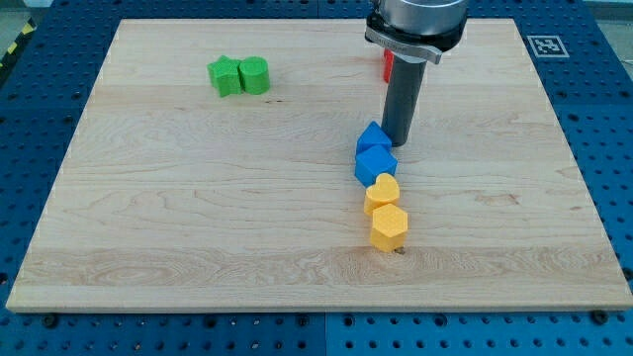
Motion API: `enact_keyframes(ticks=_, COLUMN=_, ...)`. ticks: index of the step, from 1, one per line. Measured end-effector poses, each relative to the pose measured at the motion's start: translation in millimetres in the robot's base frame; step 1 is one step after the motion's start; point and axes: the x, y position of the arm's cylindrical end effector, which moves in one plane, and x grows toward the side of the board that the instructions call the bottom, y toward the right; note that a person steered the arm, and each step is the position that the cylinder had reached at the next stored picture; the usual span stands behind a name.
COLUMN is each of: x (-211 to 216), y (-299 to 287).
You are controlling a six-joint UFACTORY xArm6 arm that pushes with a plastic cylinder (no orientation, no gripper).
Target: Push red circle slightly left
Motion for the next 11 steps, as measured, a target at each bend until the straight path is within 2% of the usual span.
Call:
enact_keyframes(ticks=2, x=-3.1, y=15.2)
enact_keyframes(ticks=4, x=-7.4, y=78.0)
enact_keyframes(ticks=5, x=-43.1, y=93.2)
enact_keyframes(ticks=6, x=-78.6, y=93.2)
enact_keyframes(ticks=11, x=-80.7, y=96.4)
